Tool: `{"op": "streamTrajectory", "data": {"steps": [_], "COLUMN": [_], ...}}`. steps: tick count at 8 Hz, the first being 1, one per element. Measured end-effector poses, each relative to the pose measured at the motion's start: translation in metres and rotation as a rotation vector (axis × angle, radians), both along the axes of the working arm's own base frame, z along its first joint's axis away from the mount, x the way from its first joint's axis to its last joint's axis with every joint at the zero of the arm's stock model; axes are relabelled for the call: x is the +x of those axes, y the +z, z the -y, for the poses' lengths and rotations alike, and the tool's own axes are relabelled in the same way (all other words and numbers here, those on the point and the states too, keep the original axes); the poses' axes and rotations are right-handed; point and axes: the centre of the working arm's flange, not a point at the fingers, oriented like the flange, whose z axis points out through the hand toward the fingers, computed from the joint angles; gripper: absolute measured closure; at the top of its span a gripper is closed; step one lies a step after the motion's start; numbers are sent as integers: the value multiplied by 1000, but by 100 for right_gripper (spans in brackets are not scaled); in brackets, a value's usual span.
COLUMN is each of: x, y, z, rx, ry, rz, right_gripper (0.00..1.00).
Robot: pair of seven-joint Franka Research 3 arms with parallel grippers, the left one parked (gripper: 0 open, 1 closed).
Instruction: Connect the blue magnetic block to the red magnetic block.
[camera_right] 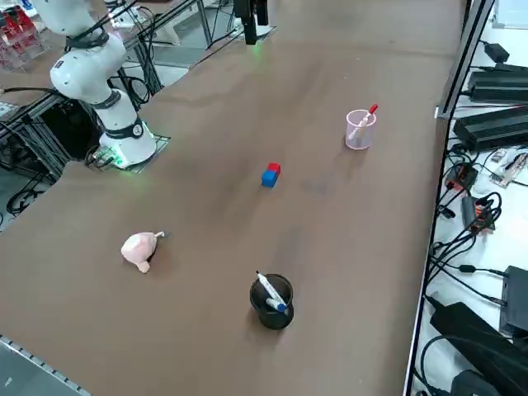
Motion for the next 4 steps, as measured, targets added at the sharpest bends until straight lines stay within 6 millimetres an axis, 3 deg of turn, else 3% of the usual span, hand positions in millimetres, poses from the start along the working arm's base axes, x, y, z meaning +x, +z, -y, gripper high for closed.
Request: {"op": "streamTrajectory", "data": {"steps": [4], "x": [-3], "y": [-2], "z": [9], "rx": [-28], "ry": [-34], "rz": [-26], "right_gripper": [0]}}
